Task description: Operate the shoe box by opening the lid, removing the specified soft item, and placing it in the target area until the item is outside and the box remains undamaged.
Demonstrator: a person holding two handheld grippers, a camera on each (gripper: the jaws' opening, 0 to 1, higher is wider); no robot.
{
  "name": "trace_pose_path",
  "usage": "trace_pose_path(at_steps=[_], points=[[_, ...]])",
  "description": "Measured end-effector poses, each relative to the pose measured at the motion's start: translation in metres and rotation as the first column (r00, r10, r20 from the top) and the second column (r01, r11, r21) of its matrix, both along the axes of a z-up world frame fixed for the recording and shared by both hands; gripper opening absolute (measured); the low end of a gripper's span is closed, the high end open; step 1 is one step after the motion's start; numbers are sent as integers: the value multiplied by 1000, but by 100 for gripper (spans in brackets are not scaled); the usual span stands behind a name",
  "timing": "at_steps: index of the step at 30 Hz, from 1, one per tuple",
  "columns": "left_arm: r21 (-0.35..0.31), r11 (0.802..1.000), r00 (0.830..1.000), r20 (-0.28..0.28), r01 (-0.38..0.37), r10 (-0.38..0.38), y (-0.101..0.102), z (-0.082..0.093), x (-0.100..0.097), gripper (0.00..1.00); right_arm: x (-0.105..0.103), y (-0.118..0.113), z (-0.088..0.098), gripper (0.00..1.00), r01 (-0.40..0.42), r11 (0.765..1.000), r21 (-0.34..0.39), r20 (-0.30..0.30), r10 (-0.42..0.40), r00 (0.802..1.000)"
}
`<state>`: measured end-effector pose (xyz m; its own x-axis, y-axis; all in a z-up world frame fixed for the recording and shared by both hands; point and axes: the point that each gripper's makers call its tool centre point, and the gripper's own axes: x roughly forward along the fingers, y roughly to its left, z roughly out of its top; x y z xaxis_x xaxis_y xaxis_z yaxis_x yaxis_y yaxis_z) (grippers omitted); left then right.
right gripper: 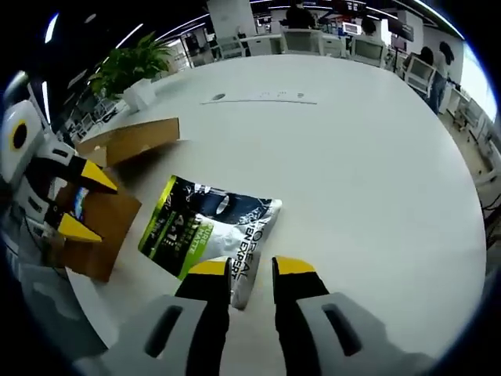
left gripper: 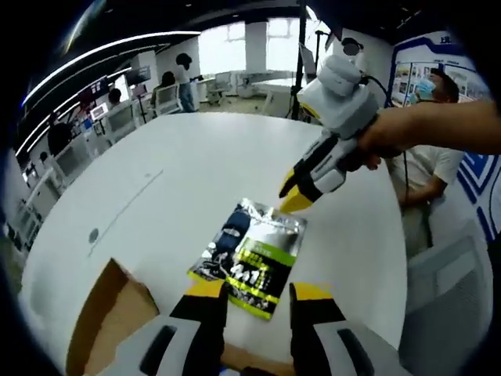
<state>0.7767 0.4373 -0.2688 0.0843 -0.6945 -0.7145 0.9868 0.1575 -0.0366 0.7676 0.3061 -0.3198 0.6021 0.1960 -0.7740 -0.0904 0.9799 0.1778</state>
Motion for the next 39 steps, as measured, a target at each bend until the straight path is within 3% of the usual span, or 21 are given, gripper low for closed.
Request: trace_pose_path(at_steps=[6, 10, 16, 24, 39], points=[[-42, 999, 1000, -6, -17, 17, 11, 12, -4, 38, -3, 2, 11, 26, -18, 1000, -6, 31, 18, 999], [-74, 996, 999, -21, -46, 45, 19, 21, -8, 42, -18, 16, 31, 29, -29, 999, -16, 53, 30, 998], [-103, 993, 998, -13, -57, 56, 36, 34, -11, 50, -16, 14, 45, 35, -31, 999, -13, 98, 32, 995], [-155, 984, 996, -12, -91, 90, 59, 51, -16, 56, -25, 31, 68, 42, -61, 998, -26, 136, 64, 989], [-223, 954, 979, -10, -199, 202, 129, 63, -18, 68, -26, 68, 97, 51, -135, 990, -35, 210, 139, 968]])
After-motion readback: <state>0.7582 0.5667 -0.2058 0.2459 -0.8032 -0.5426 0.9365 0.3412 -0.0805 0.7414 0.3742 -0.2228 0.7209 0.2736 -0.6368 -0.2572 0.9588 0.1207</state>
